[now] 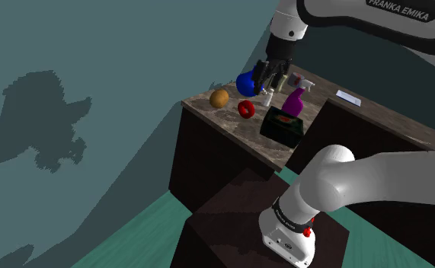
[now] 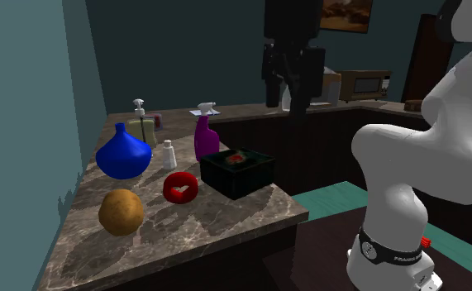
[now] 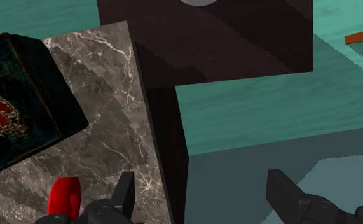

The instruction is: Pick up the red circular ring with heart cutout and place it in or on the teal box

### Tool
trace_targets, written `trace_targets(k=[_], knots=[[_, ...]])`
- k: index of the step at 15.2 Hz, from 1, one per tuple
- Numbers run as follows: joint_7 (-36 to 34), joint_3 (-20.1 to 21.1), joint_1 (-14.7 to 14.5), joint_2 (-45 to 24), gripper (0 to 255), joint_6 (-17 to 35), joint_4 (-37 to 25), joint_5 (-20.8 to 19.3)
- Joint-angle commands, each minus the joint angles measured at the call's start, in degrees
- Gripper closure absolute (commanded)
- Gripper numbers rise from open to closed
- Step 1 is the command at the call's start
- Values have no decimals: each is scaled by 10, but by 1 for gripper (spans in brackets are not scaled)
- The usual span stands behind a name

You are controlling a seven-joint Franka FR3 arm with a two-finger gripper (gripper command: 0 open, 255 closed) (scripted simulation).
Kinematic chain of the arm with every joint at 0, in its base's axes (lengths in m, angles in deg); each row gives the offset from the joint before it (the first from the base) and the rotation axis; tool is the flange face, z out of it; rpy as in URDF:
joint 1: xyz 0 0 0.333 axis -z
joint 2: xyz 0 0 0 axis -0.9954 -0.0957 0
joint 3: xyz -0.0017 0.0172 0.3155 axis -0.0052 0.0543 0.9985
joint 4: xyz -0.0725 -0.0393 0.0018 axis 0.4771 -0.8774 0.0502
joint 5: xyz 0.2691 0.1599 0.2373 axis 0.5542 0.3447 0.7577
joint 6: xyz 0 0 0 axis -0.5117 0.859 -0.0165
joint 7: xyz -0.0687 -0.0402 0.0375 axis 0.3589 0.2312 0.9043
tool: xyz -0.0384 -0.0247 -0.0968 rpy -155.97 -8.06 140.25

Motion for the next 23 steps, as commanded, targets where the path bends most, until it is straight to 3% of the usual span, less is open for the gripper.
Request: trace_targets(k=[1, 12, 23], knots=[[0, 0, 0, 0, 0, 0, 0, 0], [67, -93, 40, -110, 0, 190, 54, -77], [135, -183, 69, -301, 0, 373, 14, -105]])
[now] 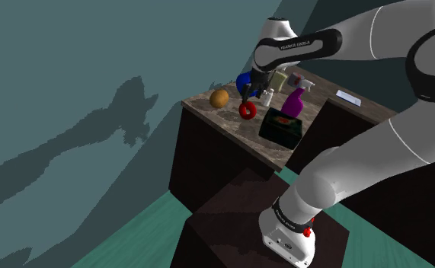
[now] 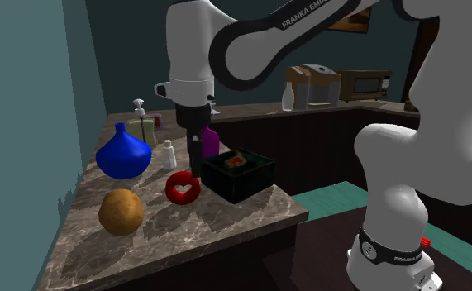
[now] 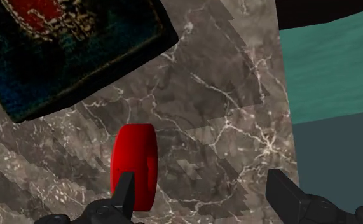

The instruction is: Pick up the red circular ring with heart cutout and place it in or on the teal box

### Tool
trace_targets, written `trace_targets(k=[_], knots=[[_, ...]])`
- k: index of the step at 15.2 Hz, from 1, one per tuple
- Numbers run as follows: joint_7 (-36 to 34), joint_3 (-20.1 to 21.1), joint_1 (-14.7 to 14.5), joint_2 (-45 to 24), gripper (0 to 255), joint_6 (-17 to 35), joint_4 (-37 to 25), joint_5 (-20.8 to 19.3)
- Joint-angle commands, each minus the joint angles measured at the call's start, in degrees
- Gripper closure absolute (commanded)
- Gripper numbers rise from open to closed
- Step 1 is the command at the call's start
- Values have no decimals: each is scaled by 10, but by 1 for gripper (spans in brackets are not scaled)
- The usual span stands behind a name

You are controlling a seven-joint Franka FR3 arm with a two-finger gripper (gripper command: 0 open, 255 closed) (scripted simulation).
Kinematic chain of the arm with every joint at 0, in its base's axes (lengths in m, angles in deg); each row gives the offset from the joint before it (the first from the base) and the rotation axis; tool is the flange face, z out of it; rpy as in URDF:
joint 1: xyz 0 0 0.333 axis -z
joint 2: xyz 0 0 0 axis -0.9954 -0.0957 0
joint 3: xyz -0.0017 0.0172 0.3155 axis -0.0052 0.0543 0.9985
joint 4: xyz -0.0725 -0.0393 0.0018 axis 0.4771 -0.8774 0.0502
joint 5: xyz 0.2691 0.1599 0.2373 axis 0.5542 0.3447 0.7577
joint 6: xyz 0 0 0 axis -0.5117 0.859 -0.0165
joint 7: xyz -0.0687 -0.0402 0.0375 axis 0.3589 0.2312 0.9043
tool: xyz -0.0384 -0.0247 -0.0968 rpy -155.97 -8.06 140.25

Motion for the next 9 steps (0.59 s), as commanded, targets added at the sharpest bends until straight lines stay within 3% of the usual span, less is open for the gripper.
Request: trace_targets(k=[1, 5, 9], knots=[[16, -17, 4, -41, 0, 32, -16, 2], [51, -43, 12, -125, 0, 87, -56, 21], [55, -47, 14, -143, 0, 112, -49, 24]])
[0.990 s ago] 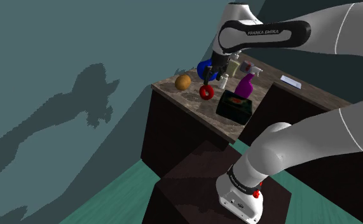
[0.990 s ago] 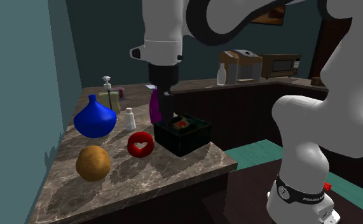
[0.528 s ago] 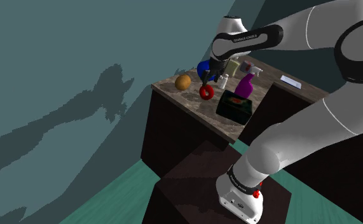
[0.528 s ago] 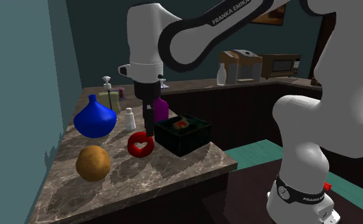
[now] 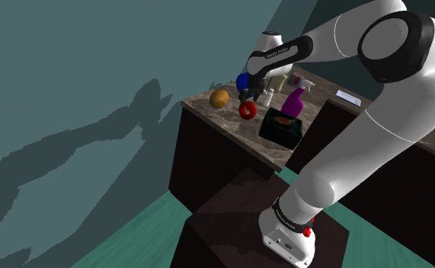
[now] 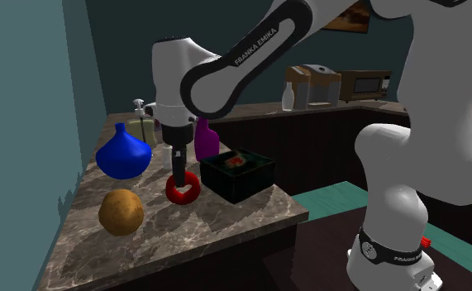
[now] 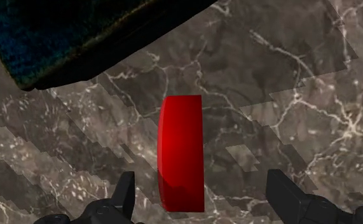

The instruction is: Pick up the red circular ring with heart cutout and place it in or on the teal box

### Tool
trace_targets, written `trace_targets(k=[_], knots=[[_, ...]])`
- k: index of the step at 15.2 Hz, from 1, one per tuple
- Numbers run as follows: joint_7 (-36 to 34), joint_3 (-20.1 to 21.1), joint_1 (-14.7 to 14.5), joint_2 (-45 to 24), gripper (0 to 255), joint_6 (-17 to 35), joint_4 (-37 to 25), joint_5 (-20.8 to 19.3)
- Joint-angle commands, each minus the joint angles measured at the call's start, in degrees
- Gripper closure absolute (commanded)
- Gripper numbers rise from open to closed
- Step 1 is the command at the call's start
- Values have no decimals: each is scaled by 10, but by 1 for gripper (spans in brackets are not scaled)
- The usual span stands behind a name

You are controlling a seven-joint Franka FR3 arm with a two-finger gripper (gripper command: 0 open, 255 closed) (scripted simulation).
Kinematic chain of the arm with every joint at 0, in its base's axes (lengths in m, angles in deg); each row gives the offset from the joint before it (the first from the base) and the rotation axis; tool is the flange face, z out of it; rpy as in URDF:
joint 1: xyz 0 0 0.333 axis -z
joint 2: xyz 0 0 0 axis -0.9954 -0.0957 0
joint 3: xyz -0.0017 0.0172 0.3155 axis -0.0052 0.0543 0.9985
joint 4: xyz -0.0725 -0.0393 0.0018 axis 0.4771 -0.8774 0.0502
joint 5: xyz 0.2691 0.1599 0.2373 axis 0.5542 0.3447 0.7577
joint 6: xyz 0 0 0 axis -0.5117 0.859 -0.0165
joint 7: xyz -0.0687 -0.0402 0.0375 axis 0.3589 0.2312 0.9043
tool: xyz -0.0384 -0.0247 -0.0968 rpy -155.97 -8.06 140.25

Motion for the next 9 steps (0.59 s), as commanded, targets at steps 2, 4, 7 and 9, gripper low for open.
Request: trace_targets(k=[2, 4, 7, 9], knots=[[4, -3, 2, -19, 0, 25, 5, 4], [7, -6, 4, -34, 0, 45, 11, 8], [7, -6, 4, -34, 0, 45, 11, 8], [7, -6, 4, -34, 0, 45, 11, 8]])
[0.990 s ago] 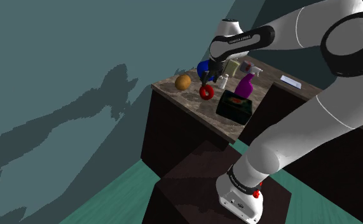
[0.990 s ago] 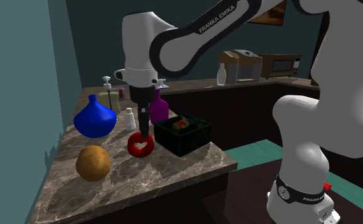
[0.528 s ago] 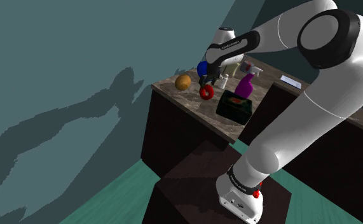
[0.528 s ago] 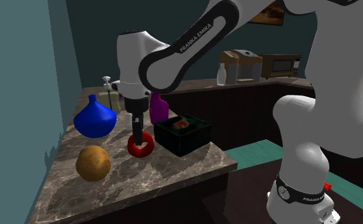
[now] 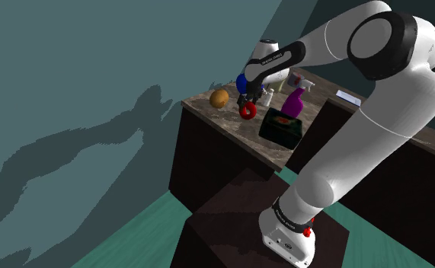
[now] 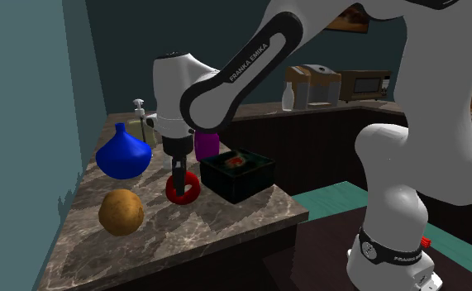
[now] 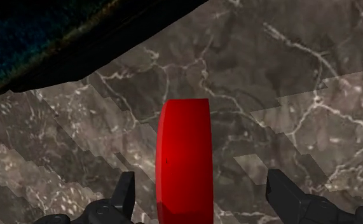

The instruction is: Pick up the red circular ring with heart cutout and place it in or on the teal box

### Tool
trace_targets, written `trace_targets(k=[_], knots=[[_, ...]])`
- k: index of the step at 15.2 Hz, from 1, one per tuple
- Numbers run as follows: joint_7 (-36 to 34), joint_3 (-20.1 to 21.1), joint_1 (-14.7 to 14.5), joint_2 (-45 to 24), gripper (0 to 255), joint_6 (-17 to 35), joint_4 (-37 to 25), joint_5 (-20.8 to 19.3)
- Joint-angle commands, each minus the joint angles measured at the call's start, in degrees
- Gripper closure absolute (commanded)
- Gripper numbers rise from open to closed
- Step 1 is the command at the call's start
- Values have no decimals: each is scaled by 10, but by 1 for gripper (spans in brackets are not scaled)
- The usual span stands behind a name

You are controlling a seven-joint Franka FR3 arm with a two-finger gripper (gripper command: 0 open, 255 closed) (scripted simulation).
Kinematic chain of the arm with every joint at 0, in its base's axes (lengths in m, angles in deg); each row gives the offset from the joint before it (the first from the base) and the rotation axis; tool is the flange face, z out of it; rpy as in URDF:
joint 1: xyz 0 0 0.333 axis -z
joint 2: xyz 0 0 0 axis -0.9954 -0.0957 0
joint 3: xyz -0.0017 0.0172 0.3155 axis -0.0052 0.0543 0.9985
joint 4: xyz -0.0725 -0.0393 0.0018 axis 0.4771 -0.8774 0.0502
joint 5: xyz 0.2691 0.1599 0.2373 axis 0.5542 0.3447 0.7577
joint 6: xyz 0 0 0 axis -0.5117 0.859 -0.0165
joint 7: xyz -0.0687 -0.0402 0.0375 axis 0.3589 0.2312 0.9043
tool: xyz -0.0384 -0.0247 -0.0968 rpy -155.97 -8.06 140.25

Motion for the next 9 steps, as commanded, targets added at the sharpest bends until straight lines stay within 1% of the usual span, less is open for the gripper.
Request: trace_targets(k=[1, 3, 4, 9], knots=[[0, 0, 0, 0, 0, 0, 0, 0], [0, 0, 0, 0, 0, 0, 0, 0], [0, 0, 0, 0, 255, 0, 0, 0], [1, 0, 0, -1, 255, 0, -1, 0]])
